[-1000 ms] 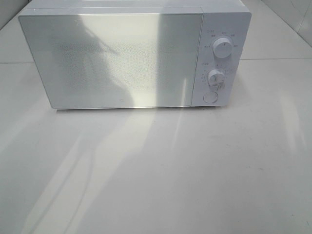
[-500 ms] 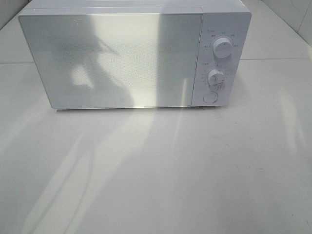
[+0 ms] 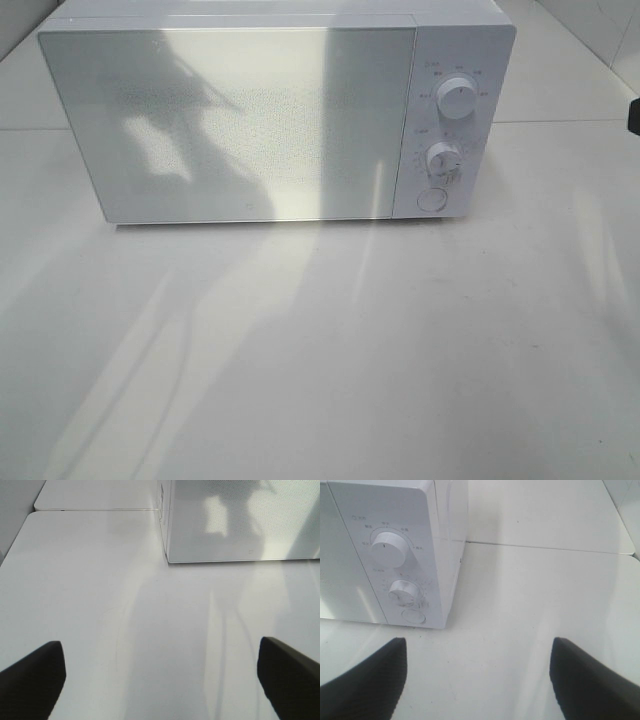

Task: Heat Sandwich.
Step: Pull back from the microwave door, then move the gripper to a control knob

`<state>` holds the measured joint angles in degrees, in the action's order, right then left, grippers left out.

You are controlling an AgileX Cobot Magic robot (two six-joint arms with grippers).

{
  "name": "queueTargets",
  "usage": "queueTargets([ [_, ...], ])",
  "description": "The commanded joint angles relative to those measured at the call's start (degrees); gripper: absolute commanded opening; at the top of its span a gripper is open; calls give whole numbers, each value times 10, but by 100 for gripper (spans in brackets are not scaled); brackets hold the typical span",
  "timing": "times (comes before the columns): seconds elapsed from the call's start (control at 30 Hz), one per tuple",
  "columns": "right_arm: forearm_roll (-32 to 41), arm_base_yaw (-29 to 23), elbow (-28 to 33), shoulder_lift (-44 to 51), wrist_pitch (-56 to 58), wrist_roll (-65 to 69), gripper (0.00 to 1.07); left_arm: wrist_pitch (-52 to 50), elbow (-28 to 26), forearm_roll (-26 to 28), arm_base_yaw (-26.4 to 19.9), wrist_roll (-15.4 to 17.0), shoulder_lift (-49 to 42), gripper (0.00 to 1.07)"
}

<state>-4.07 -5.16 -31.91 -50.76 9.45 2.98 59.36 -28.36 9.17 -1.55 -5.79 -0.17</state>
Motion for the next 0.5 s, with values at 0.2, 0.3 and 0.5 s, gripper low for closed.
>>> queueTargets([
  [0.2,0,4,-2,-106,-168,4,76,-5,2,5,-1,5,-16,99],
  [0.3,0,4,-2,-129,-202,4,76,-5,2,5,-1,5,-16,99],
  [0.5,1,2,18,-198,-343,-5,76,-5,2,5,-1,5,-16,99],
])
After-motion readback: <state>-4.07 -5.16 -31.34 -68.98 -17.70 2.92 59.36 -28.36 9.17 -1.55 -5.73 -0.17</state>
